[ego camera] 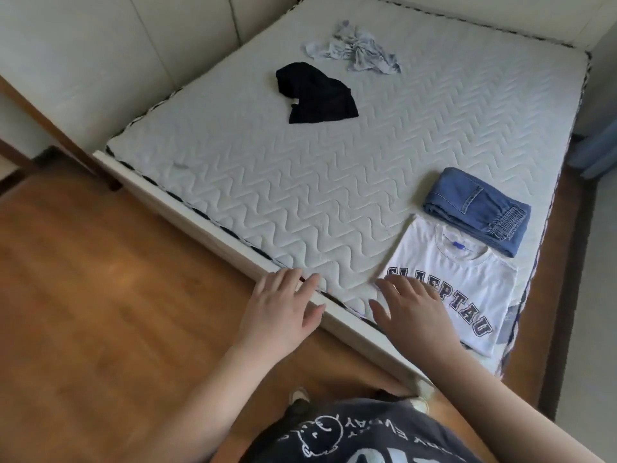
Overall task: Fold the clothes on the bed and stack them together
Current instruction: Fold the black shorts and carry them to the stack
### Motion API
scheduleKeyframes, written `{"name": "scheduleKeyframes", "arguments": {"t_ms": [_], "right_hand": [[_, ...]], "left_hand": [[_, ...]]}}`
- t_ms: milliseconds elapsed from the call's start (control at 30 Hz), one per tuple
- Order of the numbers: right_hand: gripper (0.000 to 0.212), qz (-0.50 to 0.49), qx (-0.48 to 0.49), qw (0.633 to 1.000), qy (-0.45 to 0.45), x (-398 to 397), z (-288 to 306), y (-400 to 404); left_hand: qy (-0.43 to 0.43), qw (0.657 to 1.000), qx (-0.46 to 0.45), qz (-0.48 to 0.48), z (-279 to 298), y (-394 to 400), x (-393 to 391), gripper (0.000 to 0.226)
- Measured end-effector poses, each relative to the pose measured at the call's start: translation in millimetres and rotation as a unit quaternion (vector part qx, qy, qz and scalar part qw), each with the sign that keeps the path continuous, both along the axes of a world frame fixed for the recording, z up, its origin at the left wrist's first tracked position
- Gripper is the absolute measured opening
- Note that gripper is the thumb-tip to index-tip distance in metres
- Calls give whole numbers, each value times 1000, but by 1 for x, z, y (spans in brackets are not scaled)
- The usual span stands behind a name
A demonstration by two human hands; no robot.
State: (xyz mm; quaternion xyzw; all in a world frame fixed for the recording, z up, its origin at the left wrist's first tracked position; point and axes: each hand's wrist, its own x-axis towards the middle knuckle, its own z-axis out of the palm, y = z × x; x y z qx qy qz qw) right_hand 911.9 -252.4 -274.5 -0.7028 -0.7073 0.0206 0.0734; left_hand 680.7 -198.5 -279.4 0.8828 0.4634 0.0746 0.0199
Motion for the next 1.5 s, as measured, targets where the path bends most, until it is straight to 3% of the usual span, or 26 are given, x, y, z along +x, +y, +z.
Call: {"name": "scheduleKeyframes", "arguments": {"t_ms": [233,467,767,967,1267,1500], "right_hand": [[26,96,17,995,0,-81,13,30],[31,150,28,988,14,-111,16,76],[35,271,-8,962,20,-161,2,168],[39,372,-12,928,2,-207,1,231],[37,474,-18,880,0,-337,-1,278],[37,512,-7,859,-8,-468,0,299]], "left_hand": [[10,997,15,69,17,6,-83,46],[-17,986,35,163,36,18,-110,40],[31,962,-60,265,28,54,-156,48],[34,925,-95,366,30,65,-189,54],[-6,876,-86,474,22,73,-284,56],[5,865,-80,495,20,84,-400,56]]}}
